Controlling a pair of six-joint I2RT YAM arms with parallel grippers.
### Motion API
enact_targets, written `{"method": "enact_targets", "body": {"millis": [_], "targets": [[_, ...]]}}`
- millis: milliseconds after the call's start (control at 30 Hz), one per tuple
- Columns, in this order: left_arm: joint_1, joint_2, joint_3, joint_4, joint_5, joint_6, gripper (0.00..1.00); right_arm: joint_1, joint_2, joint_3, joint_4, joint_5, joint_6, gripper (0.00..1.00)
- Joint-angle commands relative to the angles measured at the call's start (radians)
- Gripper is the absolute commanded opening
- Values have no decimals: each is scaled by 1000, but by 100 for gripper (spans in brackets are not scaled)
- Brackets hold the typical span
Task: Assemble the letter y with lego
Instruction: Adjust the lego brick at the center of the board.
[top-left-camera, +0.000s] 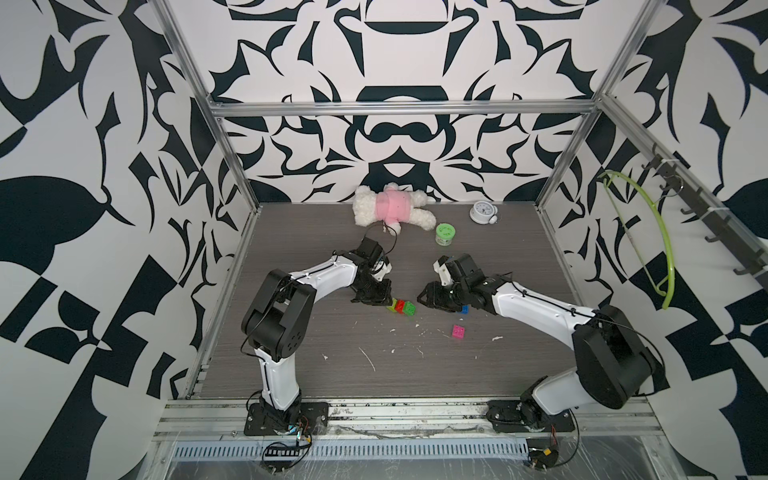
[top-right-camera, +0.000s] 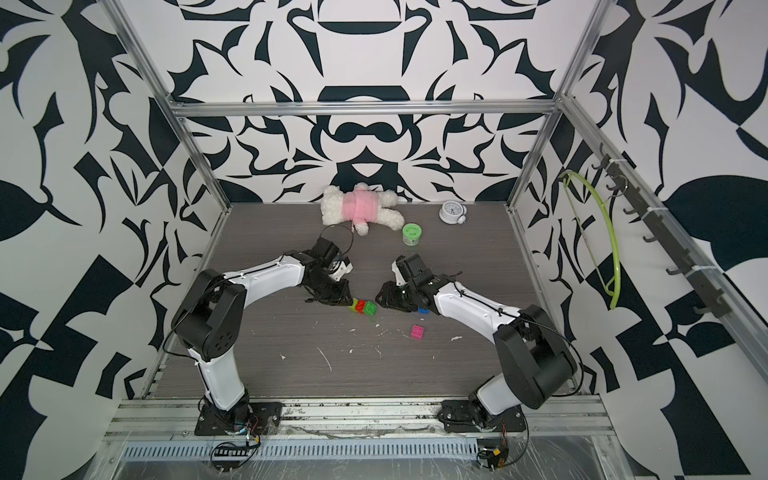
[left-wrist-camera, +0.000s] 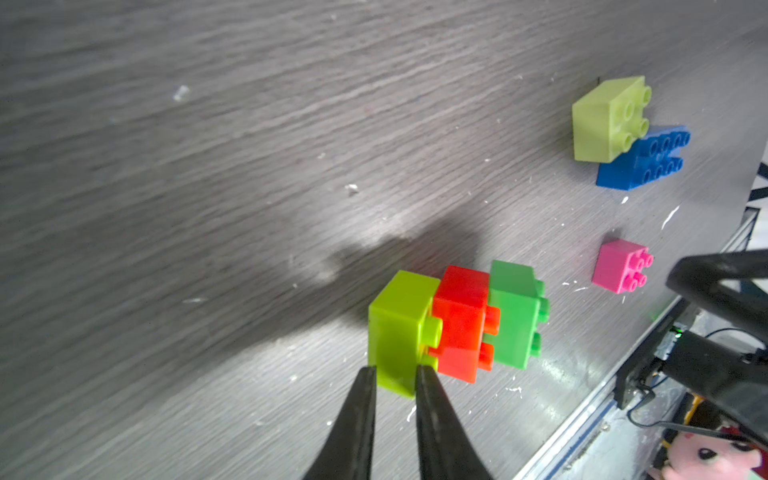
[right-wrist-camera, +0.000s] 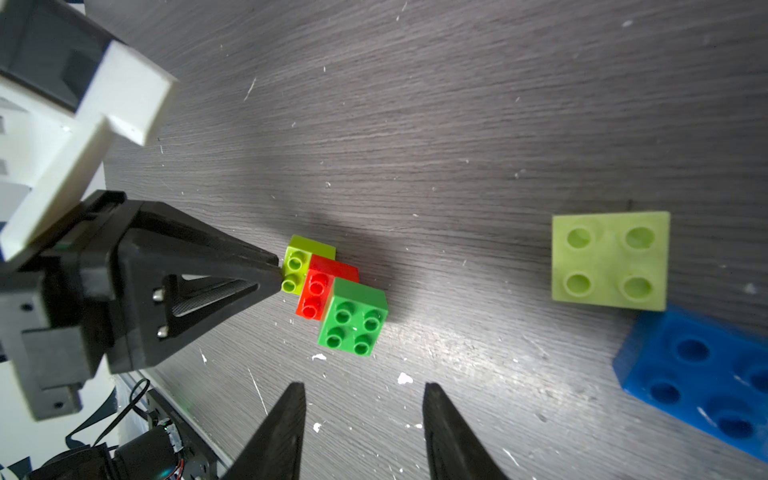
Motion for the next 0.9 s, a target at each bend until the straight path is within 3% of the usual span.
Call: {"method": "enact_targets", "body": {"millis": [0, 433, 867], "targets": [[17, -6, -29, 13, 35, -28, 22, -6, 1, -17, 46, -24, 36, 49], [26, -5, -47, 32, 52, -43, 23, -6, 71, -70, 265, -123, 175, 50], [28, 4, -53, 35, 51, -46, 23, -2, 140, -78, 352, -163, 237, 51]]}}
